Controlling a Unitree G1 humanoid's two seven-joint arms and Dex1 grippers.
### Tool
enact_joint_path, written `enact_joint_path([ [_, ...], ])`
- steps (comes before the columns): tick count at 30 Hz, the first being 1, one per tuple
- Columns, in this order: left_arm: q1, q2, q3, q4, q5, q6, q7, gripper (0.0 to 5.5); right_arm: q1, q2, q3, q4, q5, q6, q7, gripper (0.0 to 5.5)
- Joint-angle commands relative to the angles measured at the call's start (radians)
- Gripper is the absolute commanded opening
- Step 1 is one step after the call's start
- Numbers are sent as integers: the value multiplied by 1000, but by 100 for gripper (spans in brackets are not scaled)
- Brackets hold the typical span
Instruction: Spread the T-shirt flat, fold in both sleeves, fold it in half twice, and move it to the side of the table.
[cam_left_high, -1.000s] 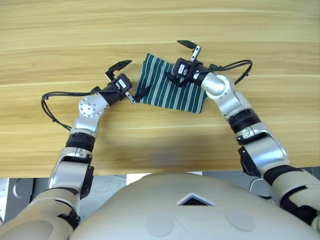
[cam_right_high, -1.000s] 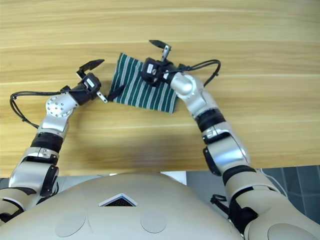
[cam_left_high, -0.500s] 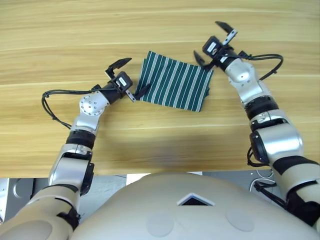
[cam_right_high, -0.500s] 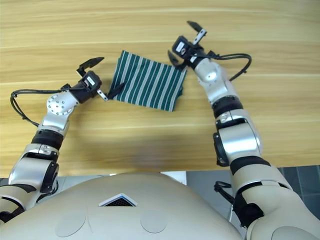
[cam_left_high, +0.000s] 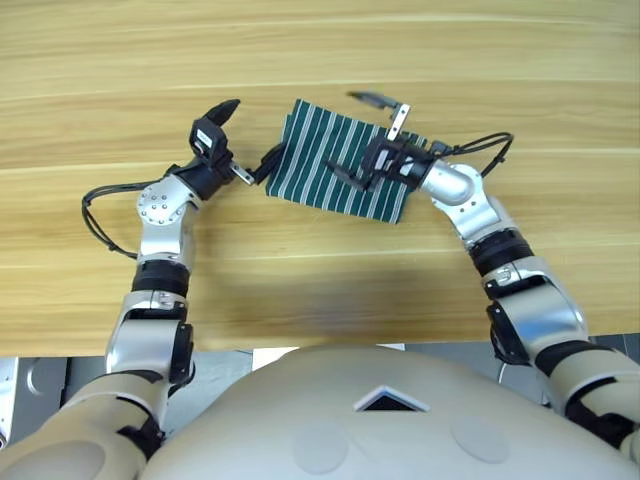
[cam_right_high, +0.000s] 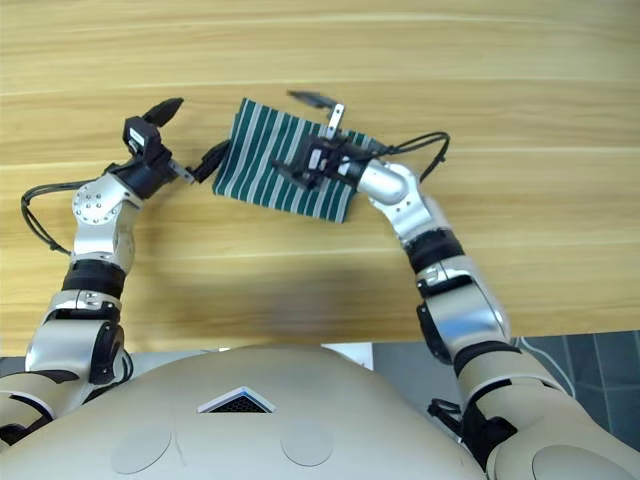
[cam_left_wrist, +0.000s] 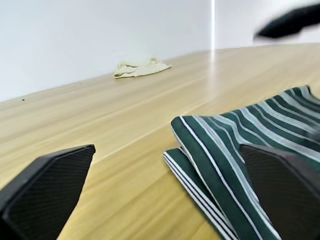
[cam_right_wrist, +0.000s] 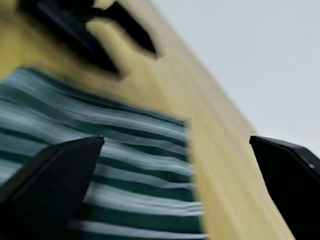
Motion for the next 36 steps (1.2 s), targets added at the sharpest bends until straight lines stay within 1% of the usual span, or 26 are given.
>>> enact_joint_path([
  [1, -6, -14, 28, -20, -19, 26, -9, 537, -76, -24, 60, 235, -174, 152, -178, 540],
  [3, -9, -23, 56, -38, -58, 46, -16, 537, -127, -27, 50, 364, -192, 266, -307, 540],
  [6, -19, -32, 87, -35, -88, 60, -13, 537, -179, -58, -63, 507, -93, 432, -451, 540],
  [8, -24, -38, 94, -17, -82, 58, -5, 537, -186, -90, -128, 555, -44, 494, -513, 540],
  [10, -22, -44, 118, 19, -63, 50, 42, 537, -193, -124, -184, 589, -7, 553, -575, 540],
  [13, -54, -52, 143, 122, -27, 40, 126, 537, -166, -179, -250, 611, 32, 596, -620, 540],
  [15, -79, -56, 156, 196, -6, 18, 176, 537, -145, -209, -268, 615, 34, 607, -636, 540],
  [19, -105, -66, 175, 295, 17, -23, 225, 537, -105, -266, -306, 615, 53, 601, -607, 540],
  [23, -131, -75, 172, 377, 51, -64, 258, 537, -92, -311, -328, 593, 60, 536, -585, 540],
  [25, -143, -79, 178, 405, 58, -81, 272, 537, -96, -330, -340, 567, 67, 473, -604, 540],
  [28, -177, -77, 223, 416, 96, -241, 474, 537, -114, -373, -424, 481, 113, 288, -776, 540],
  [30, -200, -84, 243, 402, 103, -323, 528, 537, -101, -385, -477, 399, 135, 154, -847, 540],
  [33, -231, -106, 258, 414, 89, -380, 533, 537, -59, -362, -519, 231, 166, -2, -848, 540],
  [36, -276, -134, 282, 486, 64, -335, 535, 537, -29, -297, -509, 25, 184, -68, -803, 540],
])
